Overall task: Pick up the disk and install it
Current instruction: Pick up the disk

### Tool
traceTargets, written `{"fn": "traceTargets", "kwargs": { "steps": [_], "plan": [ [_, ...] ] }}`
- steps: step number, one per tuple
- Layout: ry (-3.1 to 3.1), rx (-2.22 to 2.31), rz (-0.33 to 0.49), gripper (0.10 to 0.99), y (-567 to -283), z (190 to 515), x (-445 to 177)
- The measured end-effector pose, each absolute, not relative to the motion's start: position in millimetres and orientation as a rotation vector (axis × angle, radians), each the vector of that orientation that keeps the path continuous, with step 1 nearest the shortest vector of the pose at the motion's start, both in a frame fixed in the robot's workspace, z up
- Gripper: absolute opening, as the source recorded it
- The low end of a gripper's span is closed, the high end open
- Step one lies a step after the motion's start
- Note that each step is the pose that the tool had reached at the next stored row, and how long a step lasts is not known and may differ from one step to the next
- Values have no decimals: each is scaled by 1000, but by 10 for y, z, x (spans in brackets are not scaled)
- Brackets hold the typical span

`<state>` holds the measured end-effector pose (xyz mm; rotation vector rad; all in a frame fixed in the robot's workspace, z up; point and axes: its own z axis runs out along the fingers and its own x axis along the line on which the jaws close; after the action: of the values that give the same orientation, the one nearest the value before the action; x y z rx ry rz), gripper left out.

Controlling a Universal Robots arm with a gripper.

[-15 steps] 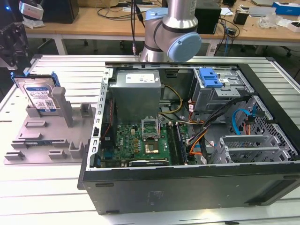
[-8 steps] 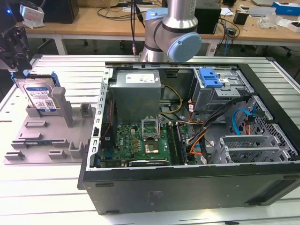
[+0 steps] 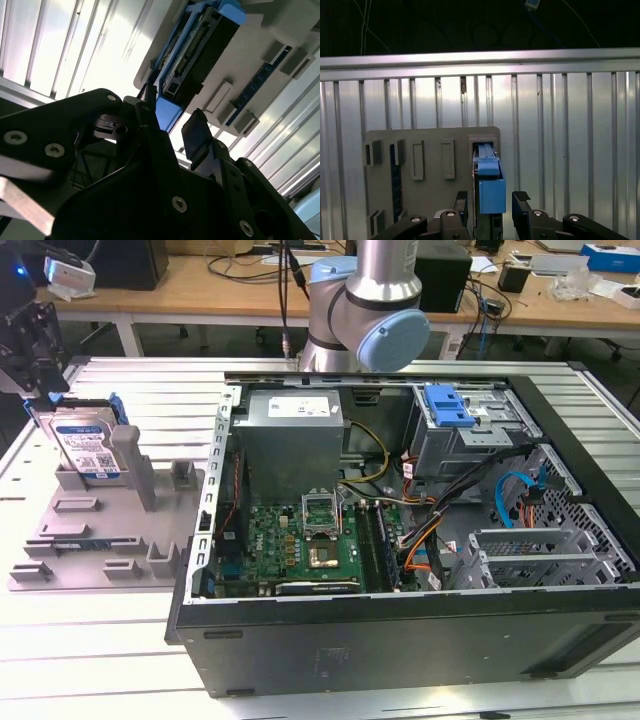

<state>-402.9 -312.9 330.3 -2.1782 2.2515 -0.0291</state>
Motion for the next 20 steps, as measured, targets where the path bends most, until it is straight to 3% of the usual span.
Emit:
{"fn": "traceTargets", "kwargs": {
  "steps": [20],
  "plan": [
    [2251,-2178,-29,482,-3122,3113,-4066]
  ]
}}
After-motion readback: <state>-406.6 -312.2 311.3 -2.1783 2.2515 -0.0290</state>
